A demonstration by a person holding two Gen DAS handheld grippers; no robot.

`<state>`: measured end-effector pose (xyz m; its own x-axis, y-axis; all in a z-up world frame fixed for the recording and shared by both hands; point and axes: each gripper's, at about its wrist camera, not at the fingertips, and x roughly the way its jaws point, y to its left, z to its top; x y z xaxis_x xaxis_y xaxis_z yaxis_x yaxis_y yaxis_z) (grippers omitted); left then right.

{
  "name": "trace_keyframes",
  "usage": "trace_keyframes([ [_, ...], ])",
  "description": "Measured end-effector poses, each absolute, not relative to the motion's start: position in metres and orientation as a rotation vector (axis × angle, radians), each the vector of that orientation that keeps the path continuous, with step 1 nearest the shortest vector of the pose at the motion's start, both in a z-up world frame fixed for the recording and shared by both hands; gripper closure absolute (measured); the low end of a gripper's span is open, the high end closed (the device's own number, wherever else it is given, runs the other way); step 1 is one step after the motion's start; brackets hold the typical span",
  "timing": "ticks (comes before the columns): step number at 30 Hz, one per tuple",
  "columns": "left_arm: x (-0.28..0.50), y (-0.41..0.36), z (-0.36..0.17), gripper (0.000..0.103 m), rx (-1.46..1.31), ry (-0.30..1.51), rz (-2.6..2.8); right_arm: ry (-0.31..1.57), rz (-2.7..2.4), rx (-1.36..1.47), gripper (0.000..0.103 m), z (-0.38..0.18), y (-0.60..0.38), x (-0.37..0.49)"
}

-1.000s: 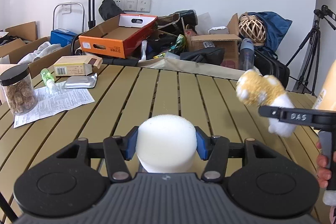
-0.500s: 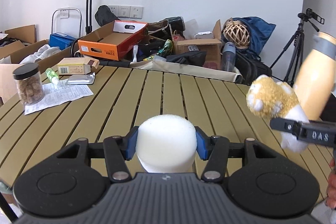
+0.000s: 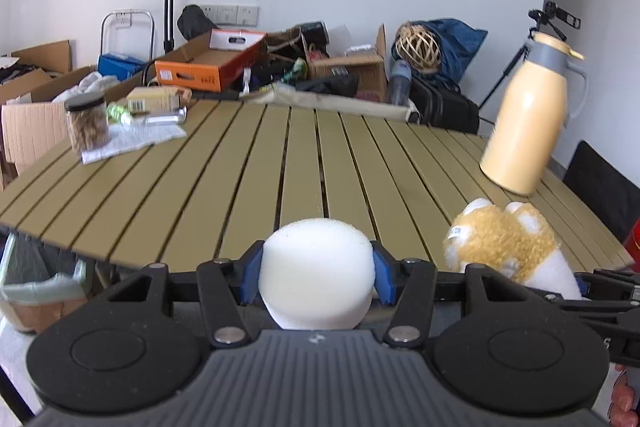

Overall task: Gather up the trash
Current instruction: 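Lift the foam block and plush toy off the table and lower toward the bin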

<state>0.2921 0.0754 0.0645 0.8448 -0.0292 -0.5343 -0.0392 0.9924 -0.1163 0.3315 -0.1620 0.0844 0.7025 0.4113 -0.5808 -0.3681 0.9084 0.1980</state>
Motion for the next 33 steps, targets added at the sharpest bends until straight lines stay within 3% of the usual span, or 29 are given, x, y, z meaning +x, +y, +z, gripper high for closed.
trace_keyframes([
  [16, 0.223, 0.063, -0.009, 0.048, -0.081, 0.7, -0.025, 0.828, 0.391, 0.057, 0.055, 0.013, -0.159, 0.24],
  [33, 0.23, 0.057, -0.087, 0.048, -0.085, 0.838, -0.014, 0.962, 0.315, 0.04, 0.055, -0.053, -0.17, 0.236],
])
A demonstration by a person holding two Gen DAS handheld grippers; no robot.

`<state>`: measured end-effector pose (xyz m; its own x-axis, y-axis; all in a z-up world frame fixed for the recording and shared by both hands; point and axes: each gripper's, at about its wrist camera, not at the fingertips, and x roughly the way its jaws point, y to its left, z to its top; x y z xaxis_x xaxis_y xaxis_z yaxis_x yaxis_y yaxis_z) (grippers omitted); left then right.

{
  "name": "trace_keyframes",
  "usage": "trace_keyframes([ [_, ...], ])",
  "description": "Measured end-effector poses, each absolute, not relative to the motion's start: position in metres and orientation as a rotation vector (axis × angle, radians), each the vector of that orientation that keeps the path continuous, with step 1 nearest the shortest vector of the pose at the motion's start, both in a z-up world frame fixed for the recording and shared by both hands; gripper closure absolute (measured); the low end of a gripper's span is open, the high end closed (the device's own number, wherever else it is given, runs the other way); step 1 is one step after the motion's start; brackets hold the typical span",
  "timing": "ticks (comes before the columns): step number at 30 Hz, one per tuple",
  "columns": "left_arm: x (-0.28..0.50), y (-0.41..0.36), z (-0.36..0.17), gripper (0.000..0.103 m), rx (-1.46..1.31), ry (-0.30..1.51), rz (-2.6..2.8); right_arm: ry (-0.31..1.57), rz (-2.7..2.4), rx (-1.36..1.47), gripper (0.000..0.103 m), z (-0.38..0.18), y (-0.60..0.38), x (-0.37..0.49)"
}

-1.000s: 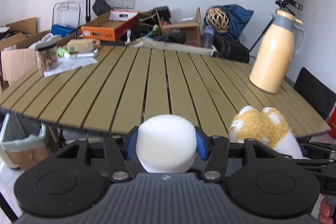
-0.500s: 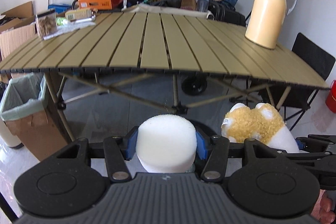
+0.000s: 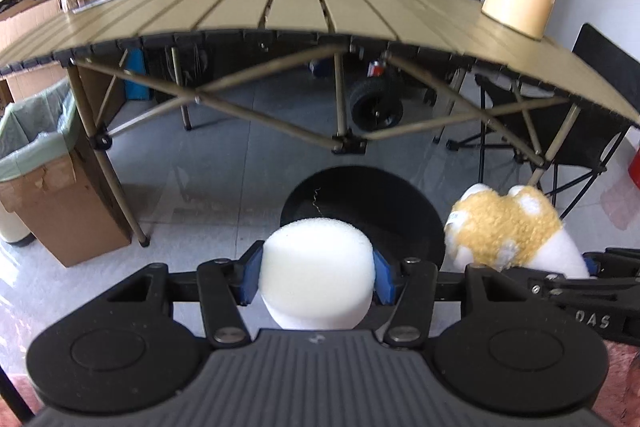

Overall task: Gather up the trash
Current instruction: 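Lift the foam block and plush toy off the table and lower toward the bin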

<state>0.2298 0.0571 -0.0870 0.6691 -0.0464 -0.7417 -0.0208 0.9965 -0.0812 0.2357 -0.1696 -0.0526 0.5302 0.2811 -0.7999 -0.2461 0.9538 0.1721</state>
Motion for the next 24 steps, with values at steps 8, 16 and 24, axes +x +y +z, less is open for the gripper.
trace_keyframes([
  [8, 0.243, 0.059, -0.118, 0.048, -0.075, 0.899, 0.002, 0.981, 0.25, 0.061, 0.055, -0.075, -0.186, 0.249],
  [16, 0.256, 0.056, -0.128, 0.048, -0.067, 0.952, 0.012, 0.979, 0.187, 0.126, 0.056, -0.084, -0.21, 0.259],
  [24, 0.292, 0.023, -0.129, 0.048, -0.055, 0.987, -0.019, 0.976, 0.132, 0.157, 0.055, -0.091, -0.228, 0.266],
])
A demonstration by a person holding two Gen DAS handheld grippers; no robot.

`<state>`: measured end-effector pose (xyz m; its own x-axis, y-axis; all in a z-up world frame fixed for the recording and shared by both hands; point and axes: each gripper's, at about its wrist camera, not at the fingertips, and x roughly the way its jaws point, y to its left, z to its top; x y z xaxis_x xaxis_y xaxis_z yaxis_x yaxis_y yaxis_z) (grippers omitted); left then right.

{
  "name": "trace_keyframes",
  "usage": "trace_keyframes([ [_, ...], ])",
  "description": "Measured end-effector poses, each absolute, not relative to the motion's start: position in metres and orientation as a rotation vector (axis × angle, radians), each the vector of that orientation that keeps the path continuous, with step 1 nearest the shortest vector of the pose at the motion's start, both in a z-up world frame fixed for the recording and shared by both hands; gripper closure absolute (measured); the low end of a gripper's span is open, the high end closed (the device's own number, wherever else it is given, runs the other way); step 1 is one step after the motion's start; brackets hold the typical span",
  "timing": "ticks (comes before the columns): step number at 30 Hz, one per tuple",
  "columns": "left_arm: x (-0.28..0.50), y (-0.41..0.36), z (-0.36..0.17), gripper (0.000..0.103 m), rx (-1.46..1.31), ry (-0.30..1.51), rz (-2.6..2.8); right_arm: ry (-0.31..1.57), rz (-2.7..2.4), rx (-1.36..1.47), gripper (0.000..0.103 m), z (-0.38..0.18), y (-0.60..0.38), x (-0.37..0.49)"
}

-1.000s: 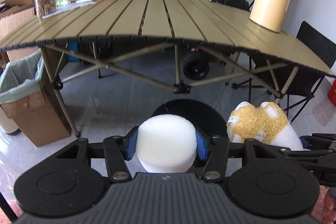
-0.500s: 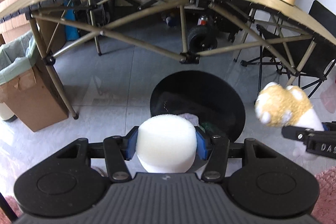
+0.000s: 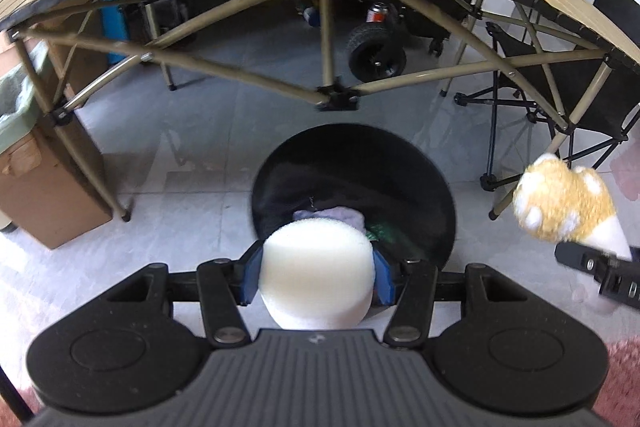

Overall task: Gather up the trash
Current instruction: 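Lift the foam block and plush toy off the table and lower toward the bin, then open the left gripper over the bin to drop the foam block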

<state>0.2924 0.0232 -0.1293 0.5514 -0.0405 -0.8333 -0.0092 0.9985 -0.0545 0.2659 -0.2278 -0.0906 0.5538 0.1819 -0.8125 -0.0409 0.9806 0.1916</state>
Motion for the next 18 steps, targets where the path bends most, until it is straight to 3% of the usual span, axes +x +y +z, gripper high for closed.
trace_keyframes([
  [13, 0.35, -0.017, -0.142, 0.044, -0.03, 1.046, -0.008, 0.998, 0.029, 0.203, 0.055, -0.111, -0.272, 0.272],
  [15, 0.354, -0.019, -0.144, 0.034, -0.029, 1.049, 0.003, 1.005, 0.019, 0.21, 0.055, -0.114, -0.277, 0.273],
  [17, 0.357, -0.02, -0.144, 0.003, -0.034, 1.049, 0.023, 1.01, 0.011, 0.214, 0.055, -0.117, -0.28, 0.273],
  [18, 0.358, -0.02, -0.143, 0.0, -0.038, 1.047, 0.037, 1.012, 0.009, 0.215, 0.055, -0.117, -0.281, 0.273],
])
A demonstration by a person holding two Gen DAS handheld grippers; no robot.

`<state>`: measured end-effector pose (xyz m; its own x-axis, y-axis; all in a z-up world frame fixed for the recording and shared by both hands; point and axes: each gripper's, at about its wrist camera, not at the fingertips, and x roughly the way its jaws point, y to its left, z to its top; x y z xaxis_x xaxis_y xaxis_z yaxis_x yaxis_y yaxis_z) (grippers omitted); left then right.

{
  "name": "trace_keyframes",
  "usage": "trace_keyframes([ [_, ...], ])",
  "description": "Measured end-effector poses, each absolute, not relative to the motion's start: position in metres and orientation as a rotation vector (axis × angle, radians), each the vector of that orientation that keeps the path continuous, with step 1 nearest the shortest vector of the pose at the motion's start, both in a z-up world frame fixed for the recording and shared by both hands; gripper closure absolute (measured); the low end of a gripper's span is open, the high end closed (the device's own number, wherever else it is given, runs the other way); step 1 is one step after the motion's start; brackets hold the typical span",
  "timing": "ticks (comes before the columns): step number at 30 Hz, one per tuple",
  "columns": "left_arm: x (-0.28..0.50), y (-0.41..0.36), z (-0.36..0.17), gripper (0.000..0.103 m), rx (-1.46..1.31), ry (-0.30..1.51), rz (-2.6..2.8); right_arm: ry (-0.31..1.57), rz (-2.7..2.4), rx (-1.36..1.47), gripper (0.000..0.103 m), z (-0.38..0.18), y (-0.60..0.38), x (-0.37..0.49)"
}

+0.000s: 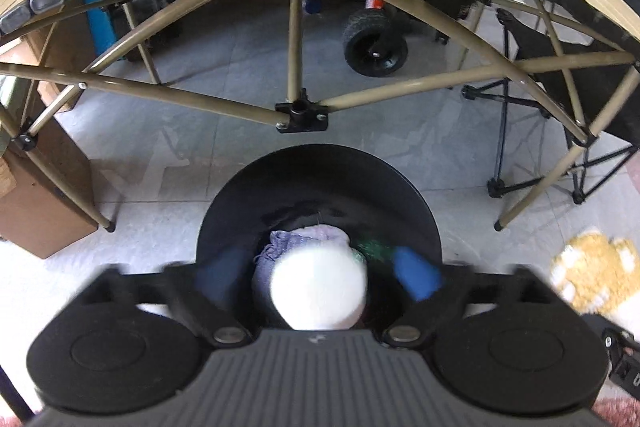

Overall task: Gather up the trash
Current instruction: 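Open the left gripper over the bin to drop the foam block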

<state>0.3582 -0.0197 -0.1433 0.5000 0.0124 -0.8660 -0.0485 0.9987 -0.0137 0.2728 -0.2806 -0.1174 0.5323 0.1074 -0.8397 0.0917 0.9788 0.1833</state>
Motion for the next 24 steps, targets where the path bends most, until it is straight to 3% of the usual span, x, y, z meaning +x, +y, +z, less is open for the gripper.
trace_keyframes([
  [9, 0.354, -0.006, -0.137, 0.0, -0.048, 1.037, 0.053, 1.005, 0.063, 0.163, 0.055, -0.108, -0.258, 0.282],
  [24, 0.331, 0.063, -0.119, 0.0, -0.104, 1.006, 0.167, 1.025, 0.251, -0.033, 0.055, -0.085, -0.131, 0.345],
])
